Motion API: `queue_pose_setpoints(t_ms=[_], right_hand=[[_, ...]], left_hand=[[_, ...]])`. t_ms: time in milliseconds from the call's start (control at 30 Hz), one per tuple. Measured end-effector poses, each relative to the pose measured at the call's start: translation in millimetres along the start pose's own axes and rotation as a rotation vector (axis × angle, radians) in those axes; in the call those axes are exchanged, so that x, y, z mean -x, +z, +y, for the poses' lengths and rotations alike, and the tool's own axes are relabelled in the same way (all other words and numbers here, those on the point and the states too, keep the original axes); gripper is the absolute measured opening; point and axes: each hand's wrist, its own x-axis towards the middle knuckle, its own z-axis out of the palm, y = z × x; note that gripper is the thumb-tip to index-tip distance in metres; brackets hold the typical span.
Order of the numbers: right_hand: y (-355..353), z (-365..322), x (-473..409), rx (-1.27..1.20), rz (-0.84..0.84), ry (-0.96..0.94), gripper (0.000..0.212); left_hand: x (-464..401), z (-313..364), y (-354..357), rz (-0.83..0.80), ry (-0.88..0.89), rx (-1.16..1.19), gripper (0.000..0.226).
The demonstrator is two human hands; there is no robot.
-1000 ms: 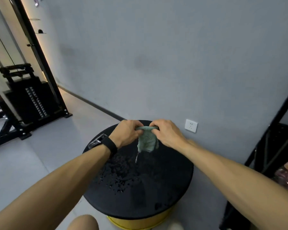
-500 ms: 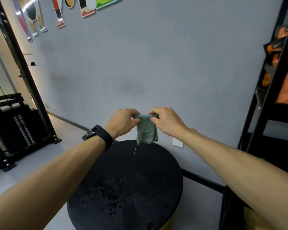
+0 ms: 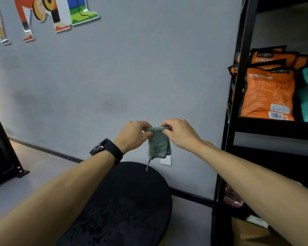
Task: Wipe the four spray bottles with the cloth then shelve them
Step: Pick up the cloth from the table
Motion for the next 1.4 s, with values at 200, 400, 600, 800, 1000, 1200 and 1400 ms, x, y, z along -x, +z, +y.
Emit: queue_pose_setpoints(t_ms=[200, 400, 600, 800, 1000, 1200, 1400], right_hand=[[-39.8, 29.7, 22.2, 0.065, 0.056, 0.064, 0.017], [-78.4, 56.0, 46.2, 0.148, 0.121, 0.108, 0.016], [-113.6, 80.5, 76.4, 0.175, 0.158, 0.168, 0.014], [-147.9, 105.2, 112.4, 0.223, 0.205, 0.239, 0.015], [-183.2, 128.3, 151.2, 0.278, 0.226, 0.333, 0.016], [-215.4, 154.5, 193.4, 0.318, 0.236, 0.417, 0.016], [-243.4, 178.8, 233.2, 0.387, 0.238, 0.500, 0.018]], left_hand=[[-12.7, 43.4, 18.8, -0.031, 0.099, 0.051, 0.019], [-22.5, 89.9, 37.9, -0.061, 0.180, 0.084, 0.017], [-25.9, 135.0, 58.5, -0.099, 0.285, 0.085, 0.019], [-26.6, 184.0, 82.2, -0.132, 0.376, 0.102, 0.020], [-23.0, 234.2, 110.4, -0.178, 0.475, 0.144, 0.020], [-17.0, 281.4, 142.7, -0.247, 0.574, 0.206, 0.022], [-7.1, 328.1, 175.5, -0.282, 0.652, 0.255, 0.024]])
